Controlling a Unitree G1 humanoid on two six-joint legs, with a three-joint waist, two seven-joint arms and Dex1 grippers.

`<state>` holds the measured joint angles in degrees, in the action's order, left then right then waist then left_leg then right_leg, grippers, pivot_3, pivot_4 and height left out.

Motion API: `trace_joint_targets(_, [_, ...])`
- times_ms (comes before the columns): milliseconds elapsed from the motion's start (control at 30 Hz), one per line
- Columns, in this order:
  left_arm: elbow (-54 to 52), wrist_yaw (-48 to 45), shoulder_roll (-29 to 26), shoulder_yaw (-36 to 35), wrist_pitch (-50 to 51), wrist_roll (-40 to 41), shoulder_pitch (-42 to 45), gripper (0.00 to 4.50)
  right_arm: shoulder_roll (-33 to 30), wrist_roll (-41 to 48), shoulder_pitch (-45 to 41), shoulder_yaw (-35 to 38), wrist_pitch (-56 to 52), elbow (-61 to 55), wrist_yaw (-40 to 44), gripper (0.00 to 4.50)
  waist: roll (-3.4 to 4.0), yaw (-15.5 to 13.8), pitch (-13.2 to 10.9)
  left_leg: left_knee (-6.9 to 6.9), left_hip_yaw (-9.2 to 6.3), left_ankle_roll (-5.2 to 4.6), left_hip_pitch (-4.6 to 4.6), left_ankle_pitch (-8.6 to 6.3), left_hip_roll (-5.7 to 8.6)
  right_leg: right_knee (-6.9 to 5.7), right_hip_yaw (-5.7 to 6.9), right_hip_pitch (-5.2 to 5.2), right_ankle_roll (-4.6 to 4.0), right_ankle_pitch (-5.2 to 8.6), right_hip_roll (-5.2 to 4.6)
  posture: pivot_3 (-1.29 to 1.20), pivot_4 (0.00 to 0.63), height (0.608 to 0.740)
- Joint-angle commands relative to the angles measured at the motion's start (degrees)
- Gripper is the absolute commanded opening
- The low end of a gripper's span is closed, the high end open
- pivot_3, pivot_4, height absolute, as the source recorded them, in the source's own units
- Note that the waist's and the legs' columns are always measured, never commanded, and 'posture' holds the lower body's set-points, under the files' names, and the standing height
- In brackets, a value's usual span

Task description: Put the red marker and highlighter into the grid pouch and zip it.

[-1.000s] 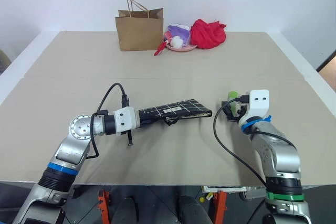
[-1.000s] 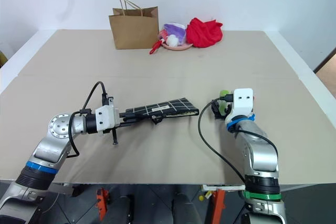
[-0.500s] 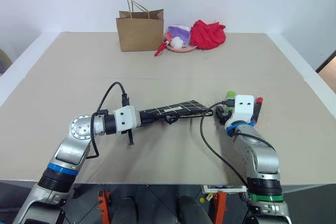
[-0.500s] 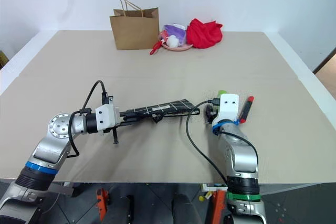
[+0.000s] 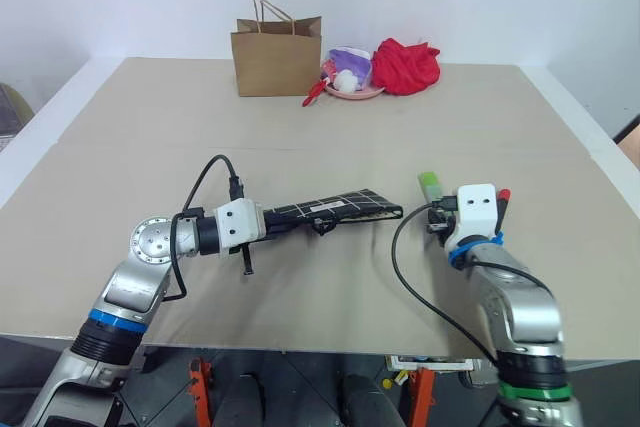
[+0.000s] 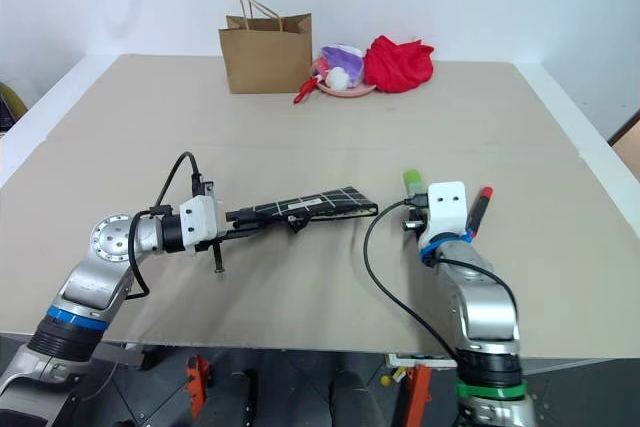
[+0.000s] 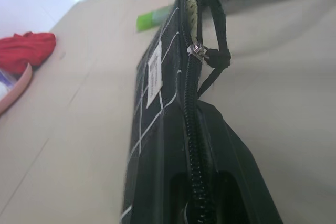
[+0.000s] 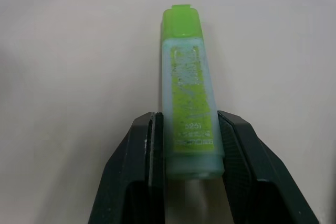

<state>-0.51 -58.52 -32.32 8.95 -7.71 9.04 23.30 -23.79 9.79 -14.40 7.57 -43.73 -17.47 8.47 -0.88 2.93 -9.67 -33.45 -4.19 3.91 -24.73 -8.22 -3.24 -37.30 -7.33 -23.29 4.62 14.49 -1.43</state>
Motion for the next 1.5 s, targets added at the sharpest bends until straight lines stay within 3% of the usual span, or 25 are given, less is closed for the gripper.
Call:
trace_joint_targets(33, [-0.02,-1.16,-0.50,-0.73,-1.94,0.70,1.78,0.00,-5.47,3.21,-0.90,1.60,2.06,-7.88,8.10,1.05,0.03,0.20,-0.02,0.00,0.00,0.00,0.01,0.00,-0.01,0.00,0.00,-0.01,-0.01,-0.01,0.00,0.00,0.150,0.740])
trace_joint_targets(133, [0.52,-1.64,-0.45,-0.59,-2.43,0.65,2.20,0.00,-8.44,5.41,-0.21,2.55,4.09,-9.04,12.94,1.05,0.02,0.35,-0.02,0.01,0.00,-0.01,0.04,0.00,-0.03,0.00,0.01,0.03,-0.02,0.00,0.02,0.00,0.150,0.740])
trace_joint_targets(267, [2.01,-4.51,-0.22,-0.26,-2.25,2.38,3.65,0.00,-17.86,18.58,1.24,8.73,11.30,-12.51,35.78,1.05,0.13,0.18,-0.16,-0.07,0.01,-0.01,-0.07,0.00,0.04,0.01,-0.02,0.02,0.04,0.00,-0.04,0.00,0.150,0.740])
trace_joint_targets(533, [6.05,-7.34,-0.31,-0.58,-5.16,2.25,5.69,0.00,-30.26,29.48,4.38,12.99,7.17,-12.75,50.29,1.05,0.07,-0.04,-0.16,-0.09,0.01,-0.02,-0.02,-0.01,0.03,0.01,-0.02,0.06,0.05,0.01,-0.03,0.00,0.150,0.740])
trace_joint_targets(1167, [3.77,-6.35,1.60,-0.39,-5.73,2.23,4.94,0.00,-31.64,27.11,9.46,7.05,6.60,-12.26,49.60,1.05,0.05,-0.12,-0.17,-0.16,0.00,0.00,-0.02,0.00,0.03,0.01,0.00,0.06,0.06,-0.03,-0.02,0.00,0.150,0.740])
trace_joint_targets(1500, [2.54,-6.04,1.96,-0.33,-5.77,2.12,4.39,0.00,-31.54,27.46,7.71,6.10,4.51,-10.76,48.26,1.05,0.05,-0.12,-0.17,-0.16,0.00,0.00,-0.01,0.00,0.03,0.01,-0.01,0.07,0.09,-0.05,-0.02,0.00,0.150,0.740])
